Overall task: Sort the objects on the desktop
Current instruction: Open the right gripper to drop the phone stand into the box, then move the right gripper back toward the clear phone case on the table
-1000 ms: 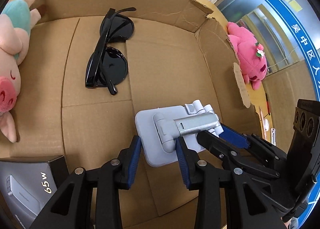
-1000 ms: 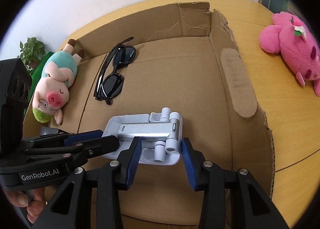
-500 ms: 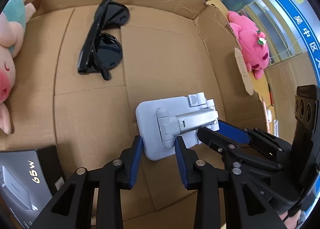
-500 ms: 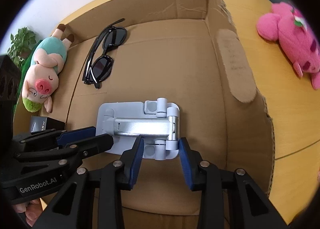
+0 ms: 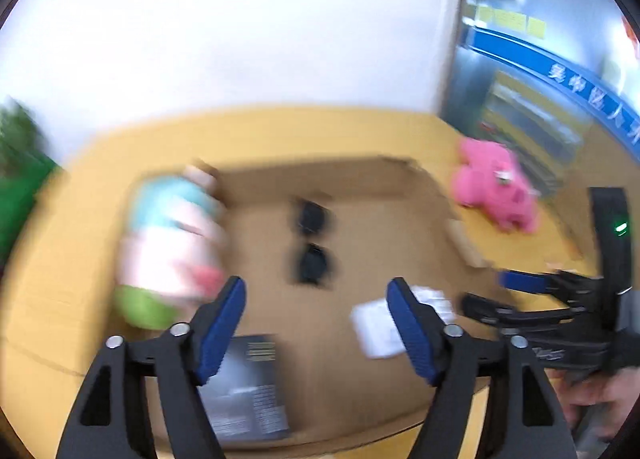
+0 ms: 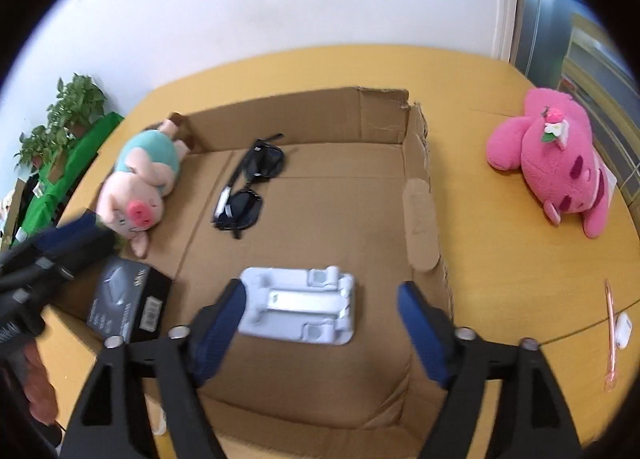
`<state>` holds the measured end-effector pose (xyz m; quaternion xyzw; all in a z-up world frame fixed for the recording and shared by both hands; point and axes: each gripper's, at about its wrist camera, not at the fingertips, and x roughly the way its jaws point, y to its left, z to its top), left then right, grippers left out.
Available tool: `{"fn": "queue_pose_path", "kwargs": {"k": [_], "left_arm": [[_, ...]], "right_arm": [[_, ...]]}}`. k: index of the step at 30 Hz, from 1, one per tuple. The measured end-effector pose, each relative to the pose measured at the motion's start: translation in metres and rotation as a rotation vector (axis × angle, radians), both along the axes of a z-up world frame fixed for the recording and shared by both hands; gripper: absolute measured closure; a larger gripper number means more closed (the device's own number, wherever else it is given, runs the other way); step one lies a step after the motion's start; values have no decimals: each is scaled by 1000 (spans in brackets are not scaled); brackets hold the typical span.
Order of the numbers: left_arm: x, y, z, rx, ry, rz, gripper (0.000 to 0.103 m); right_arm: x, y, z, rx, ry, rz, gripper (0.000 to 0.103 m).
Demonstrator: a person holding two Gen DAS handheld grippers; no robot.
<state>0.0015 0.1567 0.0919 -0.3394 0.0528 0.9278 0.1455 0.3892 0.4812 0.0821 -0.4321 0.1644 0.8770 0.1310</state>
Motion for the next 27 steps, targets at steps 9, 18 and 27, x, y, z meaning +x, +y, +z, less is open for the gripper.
{"fn": "queue_pose_path", "kwargs": {"k": [9,18,27], "left_arm": [[88,-49,8,-13,228,148,11],[126,-64,17,98,285,177,10],[133,-62,22,103,280,151,10]], "right_arm": [[53,-48,23,108,152,-98,23],[67,-88,38,262,177,-49,23],[74,-101,54,299,225,-52,23]]}}
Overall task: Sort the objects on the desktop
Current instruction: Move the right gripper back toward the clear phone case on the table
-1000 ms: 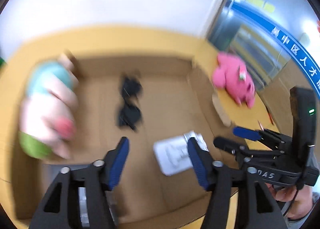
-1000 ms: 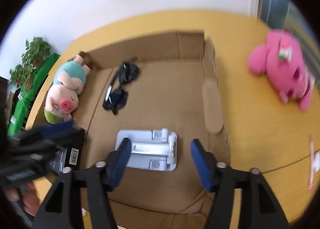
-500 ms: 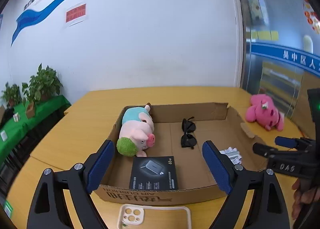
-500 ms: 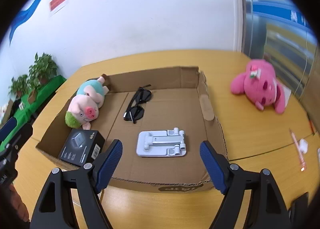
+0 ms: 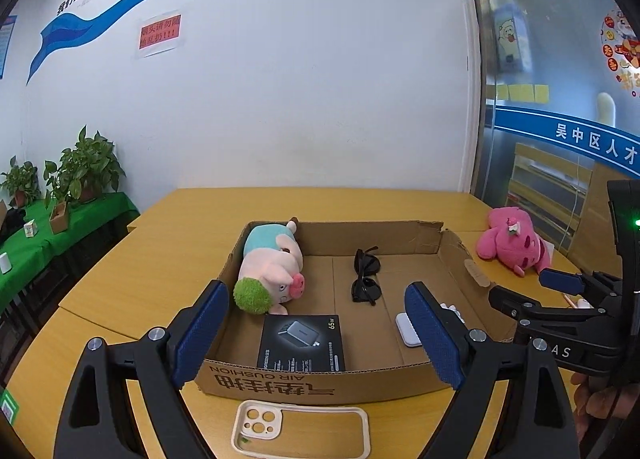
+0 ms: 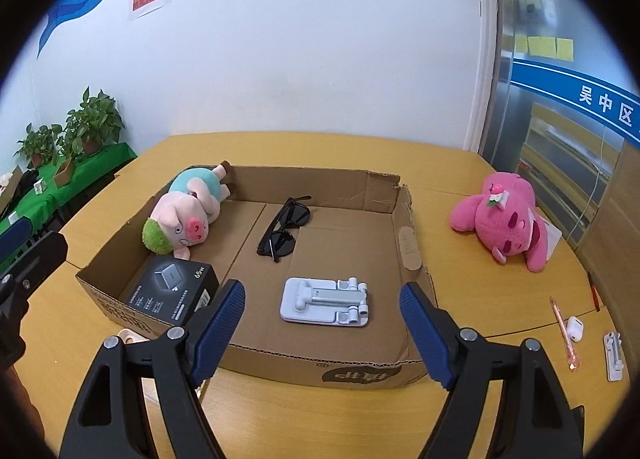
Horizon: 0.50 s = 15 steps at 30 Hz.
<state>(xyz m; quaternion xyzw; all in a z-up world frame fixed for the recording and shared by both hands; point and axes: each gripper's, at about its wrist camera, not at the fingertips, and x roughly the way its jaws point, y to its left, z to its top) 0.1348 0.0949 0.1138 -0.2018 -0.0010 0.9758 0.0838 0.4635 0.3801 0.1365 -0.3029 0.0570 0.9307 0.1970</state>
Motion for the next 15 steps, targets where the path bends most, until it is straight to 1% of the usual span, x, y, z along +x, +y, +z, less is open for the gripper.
{"fn": "queue_pose_path", "kwargs": {"k": [5,10,15], "left_arm": [[1,-1,1,15,-6,-5,10],[1,-2,-1,7,-7,-4,10],[-1,-5,-5,6,-29,-7,10]], "right_arm": [[6,-6,3,5,6,4,23],[9,-7,3,-4,8,2,23],[9,-11,3,1,12,11,23]]}}
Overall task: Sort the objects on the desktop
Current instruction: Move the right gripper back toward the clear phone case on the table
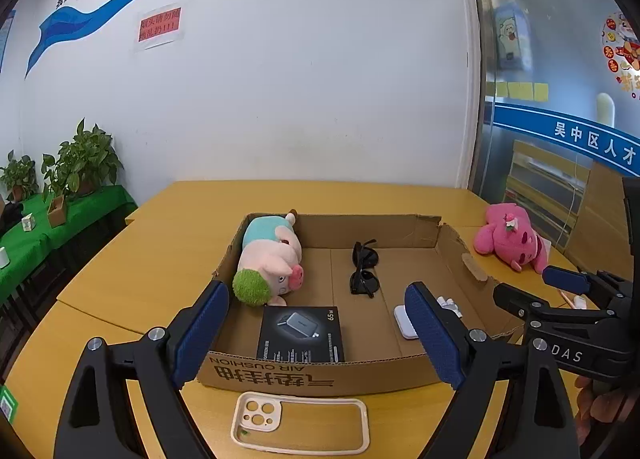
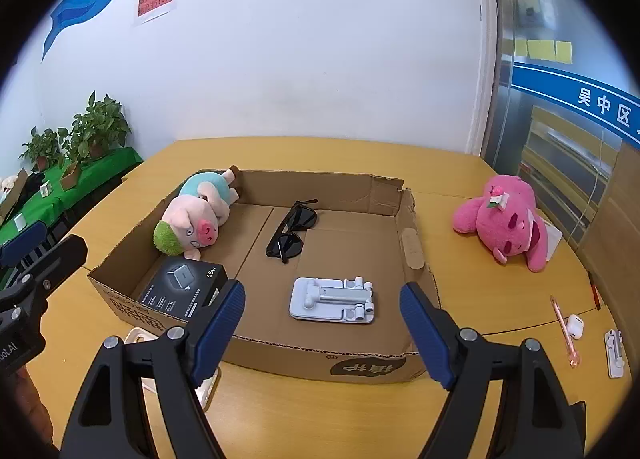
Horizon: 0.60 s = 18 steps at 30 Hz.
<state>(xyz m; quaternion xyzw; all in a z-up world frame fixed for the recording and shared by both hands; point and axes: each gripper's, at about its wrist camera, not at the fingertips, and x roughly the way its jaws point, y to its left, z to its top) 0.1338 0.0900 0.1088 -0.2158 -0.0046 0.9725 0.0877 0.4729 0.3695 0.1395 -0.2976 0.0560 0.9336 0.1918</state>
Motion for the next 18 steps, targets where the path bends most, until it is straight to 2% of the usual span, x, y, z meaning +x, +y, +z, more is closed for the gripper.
{"fn": "queue_pose_path", "kwargs": {"k": [13,18], "left_arm": [[-2,-3,-6,-7,-22,-9,10],[-5,-14,-16,-23,-62,-18,10]], "right_arm": [[2,-6,-10,-18,-14,3,23],[-1,-10,-23,-119,-29,77,23]]}}
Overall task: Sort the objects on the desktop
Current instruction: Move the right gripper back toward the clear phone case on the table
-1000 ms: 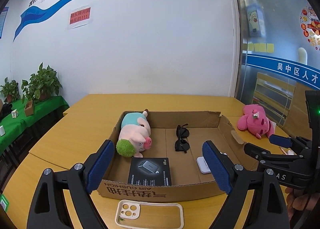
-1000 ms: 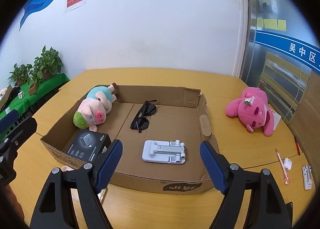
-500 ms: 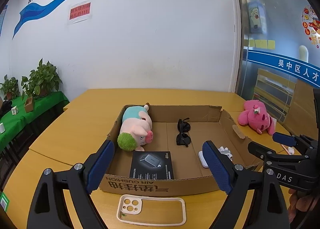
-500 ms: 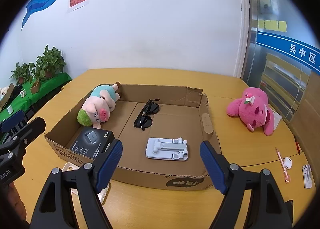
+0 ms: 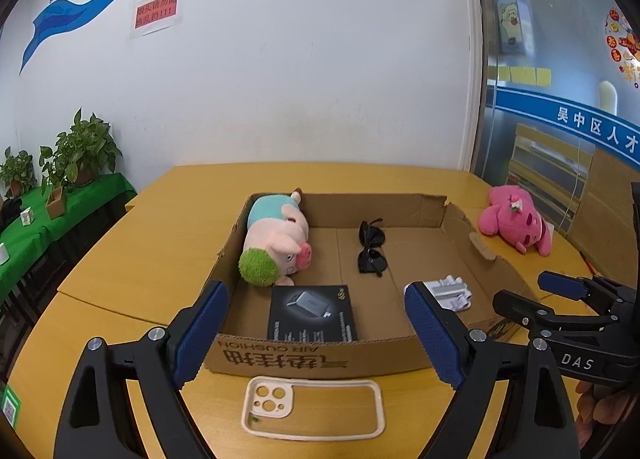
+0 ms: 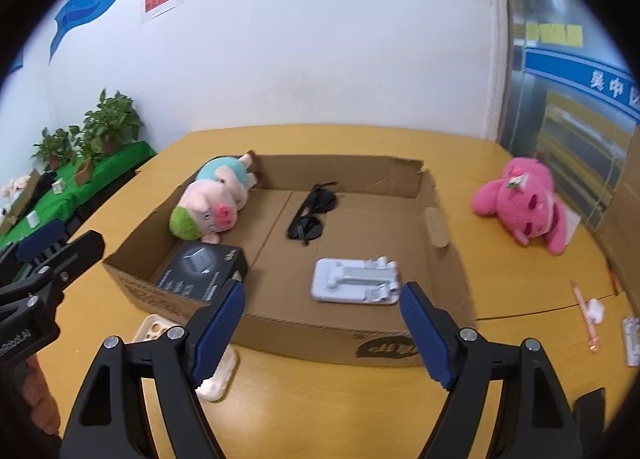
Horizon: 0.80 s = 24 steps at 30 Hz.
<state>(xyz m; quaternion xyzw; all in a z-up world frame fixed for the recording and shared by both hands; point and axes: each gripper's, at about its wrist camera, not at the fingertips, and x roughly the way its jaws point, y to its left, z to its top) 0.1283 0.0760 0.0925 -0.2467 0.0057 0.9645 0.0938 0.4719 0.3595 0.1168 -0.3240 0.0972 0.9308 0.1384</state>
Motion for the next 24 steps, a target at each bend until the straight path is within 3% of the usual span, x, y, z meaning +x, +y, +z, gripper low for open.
{"fn": "queue_pose_path", "kwargs": {"k": [5,12,16,18,20,24], "left_arm": [[-8,-28,-28,-36,-80,10,10],[-29,-69,-87,-3,-240,33,10],[-39,-80,-117,24,-323,36,12],[-42,-81,-128,33,-345,24,18],[-46,-78,-138,26,-380,3,34],[-54,-74,-155,15,-453,2,52]], "right_arm": [[-13,-23,-36,-126,-79,124,23],[-37,-58,-97,-181,-210,174,26],[-44,-63,-121,-173,-265,157,42],[-44,-63,-129,-184,-277,143,43],[-43,-67,-130,-165,-269,141,43],[-46,-71,-131,-132,-274,147,50]]}}
